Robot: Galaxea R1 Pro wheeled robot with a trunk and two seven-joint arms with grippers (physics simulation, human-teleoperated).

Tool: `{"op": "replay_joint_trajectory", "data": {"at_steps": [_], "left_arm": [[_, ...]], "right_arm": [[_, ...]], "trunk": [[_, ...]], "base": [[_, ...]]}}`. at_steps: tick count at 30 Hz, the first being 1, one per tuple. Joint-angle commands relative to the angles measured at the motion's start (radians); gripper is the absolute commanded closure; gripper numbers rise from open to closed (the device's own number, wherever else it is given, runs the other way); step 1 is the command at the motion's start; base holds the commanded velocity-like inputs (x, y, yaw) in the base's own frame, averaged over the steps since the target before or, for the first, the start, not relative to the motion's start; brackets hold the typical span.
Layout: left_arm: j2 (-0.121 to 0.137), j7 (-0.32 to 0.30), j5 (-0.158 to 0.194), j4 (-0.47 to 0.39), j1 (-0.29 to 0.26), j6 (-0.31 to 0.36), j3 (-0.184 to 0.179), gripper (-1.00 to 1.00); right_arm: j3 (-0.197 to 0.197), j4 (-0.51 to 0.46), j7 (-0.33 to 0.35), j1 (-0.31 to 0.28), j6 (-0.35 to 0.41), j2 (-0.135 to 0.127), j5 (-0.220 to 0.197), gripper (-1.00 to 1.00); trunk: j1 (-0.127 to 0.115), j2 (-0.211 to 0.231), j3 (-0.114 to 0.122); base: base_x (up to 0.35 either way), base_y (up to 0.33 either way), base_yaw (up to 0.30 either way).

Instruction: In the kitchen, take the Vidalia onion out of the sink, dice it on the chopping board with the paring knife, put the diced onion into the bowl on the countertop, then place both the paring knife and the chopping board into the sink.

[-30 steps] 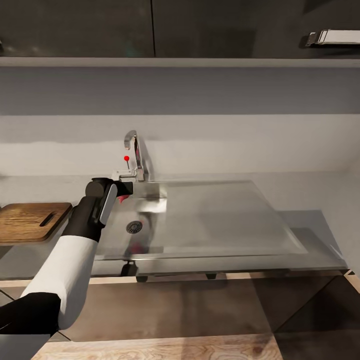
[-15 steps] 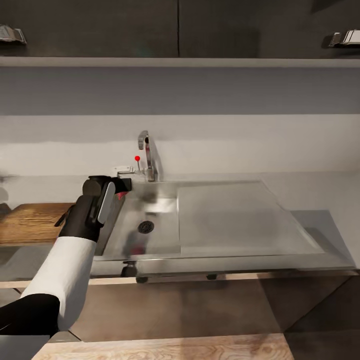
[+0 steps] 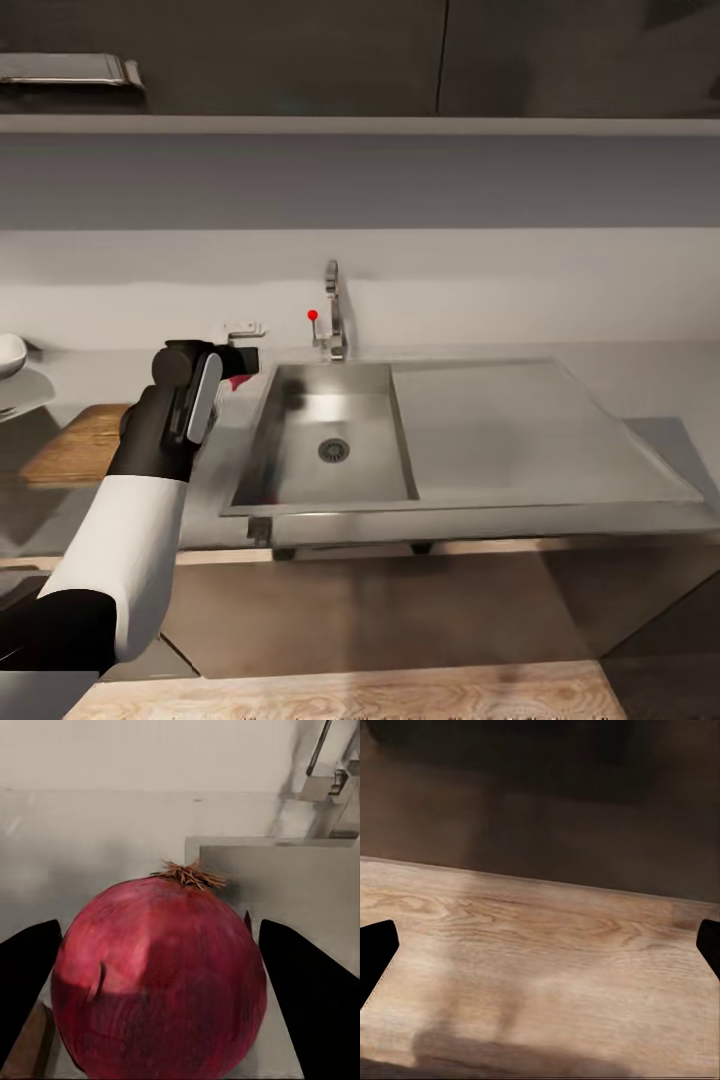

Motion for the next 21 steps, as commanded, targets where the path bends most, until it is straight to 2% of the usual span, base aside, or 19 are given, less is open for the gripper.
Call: {"op": "replay_joint_trajectory", "data": {"at_steps": [1,12,16,21], "left_arm": [[0.000,0.008,0.007,-0.002,-0.001,0.004,-0.001,1.00],[0.024,0.008,0.007,-0.007,-0.001,0.004,0.001,1.00],[0.040,0.008,0.008,-0.010,-0.001,0.004,0.002,1.00],[0.046,0.008,0.008,-0.011,-0.001,0.004,0.002,1.00]], "right_arm": [[0.002,0.001,-0.010,-0.001,-0.001,0.000,0.010,-1.00],[0.002,0.001,-0.010,-0.001,-0.001,-0.001,0.010,-1.00],[0.002,0.001,-0.010,-0.001,-0.001,-0.001,0.010,-1.00],[0.002,0.001,-0.010,-0.001,-0.001,-0.001,0.010,-1.00]], "trunk": [[0.000,-0.001,-0.001],[0.000,-0.001,-0.001],[0.000,-0.001,-0.001],[0.000,-0.001,-0.001]], "base": [[-0.213,0.219,0.000],[-0.242,0.203,0.000],[-0.101,0.271,0.000],[-0.019,0.294,0.000]]}}
